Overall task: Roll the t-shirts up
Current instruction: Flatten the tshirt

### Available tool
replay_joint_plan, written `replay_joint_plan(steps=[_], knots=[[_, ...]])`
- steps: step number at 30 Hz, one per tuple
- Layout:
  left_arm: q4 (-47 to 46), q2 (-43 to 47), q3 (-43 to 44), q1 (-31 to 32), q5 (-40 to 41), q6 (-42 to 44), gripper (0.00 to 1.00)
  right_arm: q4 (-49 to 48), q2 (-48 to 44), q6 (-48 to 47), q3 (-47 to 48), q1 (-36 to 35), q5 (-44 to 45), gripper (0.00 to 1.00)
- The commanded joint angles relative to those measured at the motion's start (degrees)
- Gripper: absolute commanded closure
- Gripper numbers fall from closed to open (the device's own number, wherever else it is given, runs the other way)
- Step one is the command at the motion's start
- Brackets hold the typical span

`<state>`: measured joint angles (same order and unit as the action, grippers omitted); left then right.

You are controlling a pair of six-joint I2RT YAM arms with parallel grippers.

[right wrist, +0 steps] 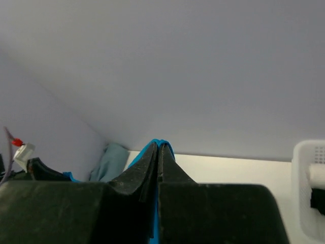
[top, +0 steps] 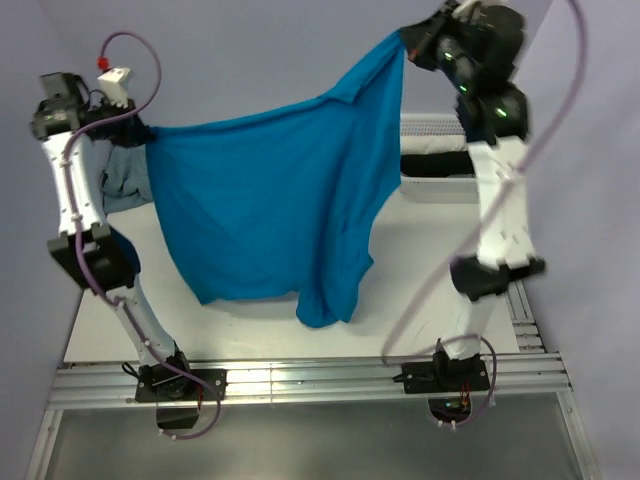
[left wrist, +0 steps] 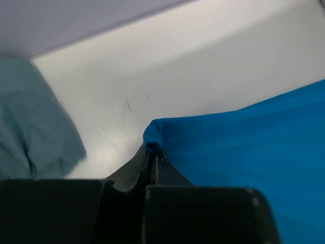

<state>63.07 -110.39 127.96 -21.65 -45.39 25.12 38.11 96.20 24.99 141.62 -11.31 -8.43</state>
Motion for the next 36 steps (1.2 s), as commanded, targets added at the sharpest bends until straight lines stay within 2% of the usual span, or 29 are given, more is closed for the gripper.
replay_joint_plan(steps=[1, 3, 4, 5, 6, 7, 10, 11, 14, 17, 21, 22, 23, 26, 27, 28, 30, 31, 34, 36], knots=[[-16.7, -8.7, 13.4, 6.3, 11.4, -14.5, 1.00, -5.1, 16.6, 3.1, 13.8, 3.5, -2.8, 1.00], [-24.5, -15.2, 20.7, 7.2, 15.9, -20.6, 1.00, -13.6, 18.3, 3.7, 11.4, 5.1, -2.7, 1.00], [-27.6, -16.3, 21.1, 8.1, 18.3, -23.6, 1.00, -17.4, 16.7, 2.9, 5.1, 5.4, -1.8, 1.00], [-36.1, -15.9, 20.1, 8.2, 19.9, -24.7, 1.00, -21.3, 15.4, 2.4, 1.8, 5.5, -0.8, 1.00], [-40.2, -15.1, 18.4, 8.1, 21.0, -27.3, 1.00, -26.6, 14.6, 2.3, -0.1, 5.6, 1.5, 1.00], [-44.0, -14.2, 15.9, 7.5, 23.5, -29.0, 1.00, -27.9, 15.1, 1.5, 0.8, 5.7, 2.6, 1.00], [-48.4, -15.6, 20.9, 6.3, 25.5, -31.6, 1.00, -28.3, 18.2, 1.6, 9.3, 7.0, 5.3, 1.00], [-49.4, -15.9, 21.2, 5.7, 25.3, -32.2, 1.00, -29.0, 17.8, 1.6, 9.3, 7.4, 6.2, 1.00], [-50.9, -14.1, 18.6, 4.9, 25.5, -30.1, 1.00, -34.0, 12.5, 2.0, 1.4, 8.8, 7.2, 1.00], [-50.1, -11.4, 12.4, 4.2, 23.6, -27.9, 1.00, -35.4, 7.0, 2.4, -8.4, 9.4, 6.2, 1.00], [-45.4, -8.4, 2.7, 2.8, 19.4, -23.7, 1.00, -35.4, -0.4, 4.2, -24.7, 9.4, 3.5, 1.00], [-42.7, -6.9, 0.7, 2.4, 19.2, -20.9, 1.00, -36.0, -4.1, 5.0, -33.7, 9.3, 3.2, 1.00], [-41.4, -6.0, -1.8, 2.3, 19.2, -19.7, 1.00, -36.7, -6.3, 5.6, -38.6, 9.3, 2.8, 1.00], [-37.4, -1.2, -14.8, 2.0, 18.0, -13.3, 1.00, -37.9, -13.3, 8.8, -56.5, 9.1, 0.3, 1.00], [-36.9, 0.3, -22.8, 1.9, 18.0, -11.8, 1.00, -39.6, -15.0, 9.9, -61.1, 8.9, -0.5, 1.00], [-37.0, 3.6, -27.2, 1.3, 17.5, -9.2, 1.00, -40.4, -18.6, 11.5, -70.3, 8.7, -1.0, 1.00], [-37.4, 6.5, -39.0, 0.3, 17.7, -6.6, 1.00, -41.8, -22.5, 12.7, -79.4, 7.5, 0.7, 1.00], [-36.4, 7.5, -41.9, -0.2, 17.4, -3.0, 1.00, -42.2, -26.0, 14.0, -87.3, 5.6, 1.0, 1.00], [-32.9, 10.3, -52.3, -0.8, 17.7, 2.8, 0.98, -41.1, -31.9, 17.8, -100.2, 1.1, 4.7, 1.00], [-31.7, 10.8, -58.7, -0.9, 18.5, 5.5, 0.96, -39.7, -33.7, 20.0, -104.9, -1.7, 6.0, 1.00]])
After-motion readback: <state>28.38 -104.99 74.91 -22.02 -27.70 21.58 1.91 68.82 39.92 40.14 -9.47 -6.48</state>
